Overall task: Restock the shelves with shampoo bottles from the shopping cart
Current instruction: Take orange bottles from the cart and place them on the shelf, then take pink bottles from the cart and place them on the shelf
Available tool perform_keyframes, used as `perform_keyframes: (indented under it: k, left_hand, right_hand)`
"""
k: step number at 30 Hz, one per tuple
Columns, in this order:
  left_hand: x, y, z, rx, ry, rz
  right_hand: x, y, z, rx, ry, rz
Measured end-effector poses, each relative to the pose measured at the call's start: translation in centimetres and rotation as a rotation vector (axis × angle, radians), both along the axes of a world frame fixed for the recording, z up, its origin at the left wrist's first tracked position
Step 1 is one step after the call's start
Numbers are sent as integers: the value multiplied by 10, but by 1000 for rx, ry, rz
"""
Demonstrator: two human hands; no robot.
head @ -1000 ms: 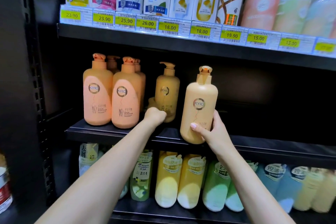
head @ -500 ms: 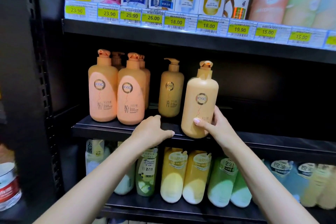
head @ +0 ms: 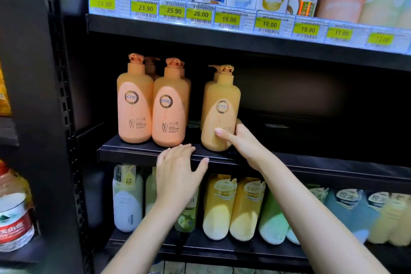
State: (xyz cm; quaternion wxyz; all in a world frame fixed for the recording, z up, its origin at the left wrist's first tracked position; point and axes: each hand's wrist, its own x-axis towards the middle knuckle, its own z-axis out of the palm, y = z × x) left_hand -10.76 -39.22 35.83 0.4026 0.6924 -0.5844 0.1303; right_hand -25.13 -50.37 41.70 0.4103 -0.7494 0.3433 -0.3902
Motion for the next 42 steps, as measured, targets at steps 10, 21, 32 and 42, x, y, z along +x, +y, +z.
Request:
perform_keyframes:
  k: [10, 21, 32, 42]
  left_hand:
    - [1, -1, -1, -33, 7, -4]
    - [2, 1, -1, 12, -12, -10]
    - [11, 4, 5, 117, -41, -112]
    - [44, 144, -80, 359, -133, -285]
  right_hand:
    - [10, 0, 6, 15, 81, -19]
    - [20, 2, 3, 14, 174, -91]
    - [13, 43, -13, -234, 475, -403]
    - [-25, 195, -126, -427, 570, -302]
